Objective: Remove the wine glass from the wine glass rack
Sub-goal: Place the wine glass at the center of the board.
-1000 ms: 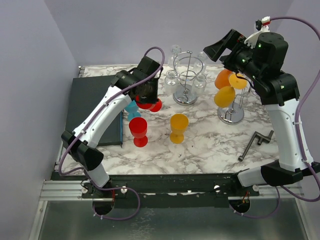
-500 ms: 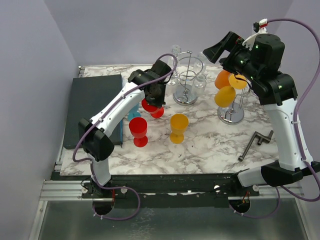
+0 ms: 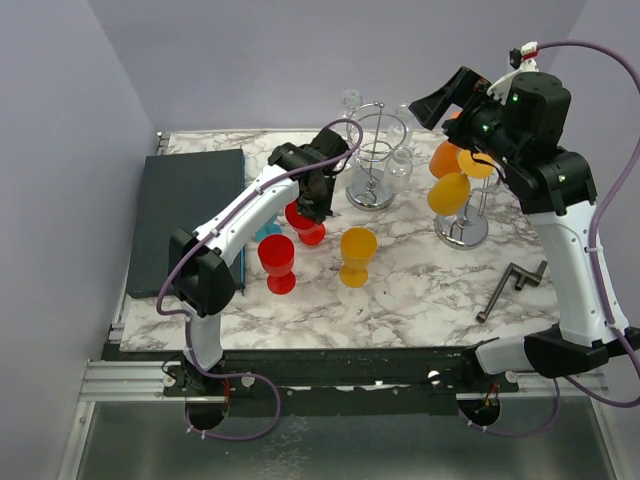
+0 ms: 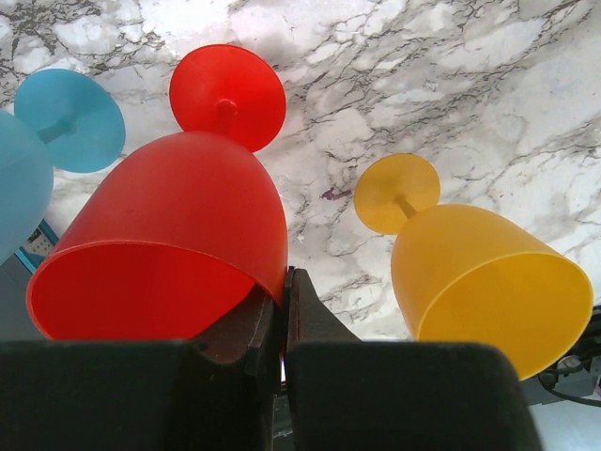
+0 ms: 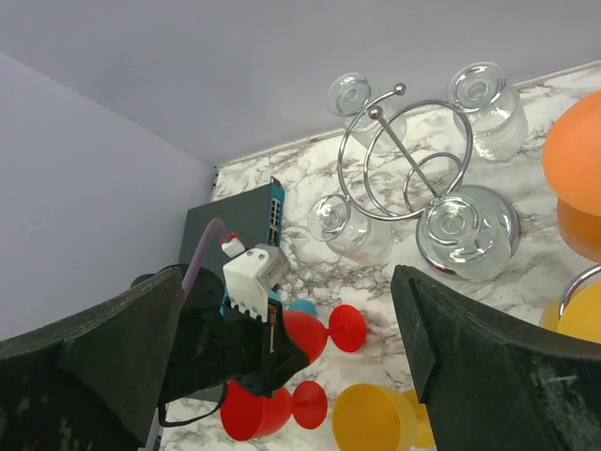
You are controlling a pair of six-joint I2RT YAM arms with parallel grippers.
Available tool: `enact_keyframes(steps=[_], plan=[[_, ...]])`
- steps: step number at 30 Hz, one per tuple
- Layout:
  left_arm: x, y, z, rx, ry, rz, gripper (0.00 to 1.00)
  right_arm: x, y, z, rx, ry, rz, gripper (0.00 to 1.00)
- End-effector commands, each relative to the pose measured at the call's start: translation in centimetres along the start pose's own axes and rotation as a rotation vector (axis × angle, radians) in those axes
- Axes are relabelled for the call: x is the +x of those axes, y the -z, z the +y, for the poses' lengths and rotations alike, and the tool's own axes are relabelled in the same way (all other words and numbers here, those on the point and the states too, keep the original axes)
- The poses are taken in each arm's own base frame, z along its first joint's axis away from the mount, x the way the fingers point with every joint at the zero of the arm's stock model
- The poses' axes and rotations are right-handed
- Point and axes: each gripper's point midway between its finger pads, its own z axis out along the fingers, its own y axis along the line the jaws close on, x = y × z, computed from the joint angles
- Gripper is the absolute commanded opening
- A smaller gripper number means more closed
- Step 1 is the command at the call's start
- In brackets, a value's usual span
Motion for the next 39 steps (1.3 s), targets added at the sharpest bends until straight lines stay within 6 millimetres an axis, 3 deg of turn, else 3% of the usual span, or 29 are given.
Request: enact_keyframes(steps=[1, 10, 20, 39], plan=[[1.0, -1.4, 0.9, -0.054, -0.035, 0.043, 0.05, -0.3, 0.4, -0.2, 0.012, 0.015, -0.023, 1.0], [1.2, -2.3, 1.3, -0.082, -0.047, 0.057, 0.13, -0.2, 0.5, -0.3, 0.013, 0.015, -0.022, 1.0], [0.8, -2.1, 1.5, -0.095, -0.048, 0.044, 0.28, -0.4, 0.7, -0.4, 0.024, 0.016, -0.032, 1.0], [-1.1, 2.3, 0.7, -0.031, -0.036, -0.069, 0.58, -1.5, 0.6, -0.8, 0.064, 0.039, -0.054, 1.0]])
